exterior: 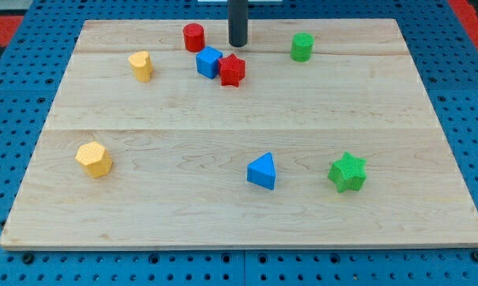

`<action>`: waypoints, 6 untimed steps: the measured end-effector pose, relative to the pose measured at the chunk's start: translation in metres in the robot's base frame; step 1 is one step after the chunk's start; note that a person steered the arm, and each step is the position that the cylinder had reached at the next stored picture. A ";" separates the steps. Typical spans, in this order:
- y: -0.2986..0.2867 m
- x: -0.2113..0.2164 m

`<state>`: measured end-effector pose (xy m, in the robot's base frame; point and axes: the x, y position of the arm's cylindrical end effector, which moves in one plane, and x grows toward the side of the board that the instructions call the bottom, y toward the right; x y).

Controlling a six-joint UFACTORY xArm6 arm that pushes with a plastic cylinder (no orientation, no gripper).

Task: Move the red circle close to the blue cube

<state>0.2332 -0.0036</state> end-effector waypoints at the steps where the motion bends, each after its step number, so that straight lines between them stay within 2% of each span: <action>1: -0.016 -0.040; 2: -0.099 -0.040; 3: -0.124 -0.024; 4: -0.078 -0.013; 6: -0.065 0.002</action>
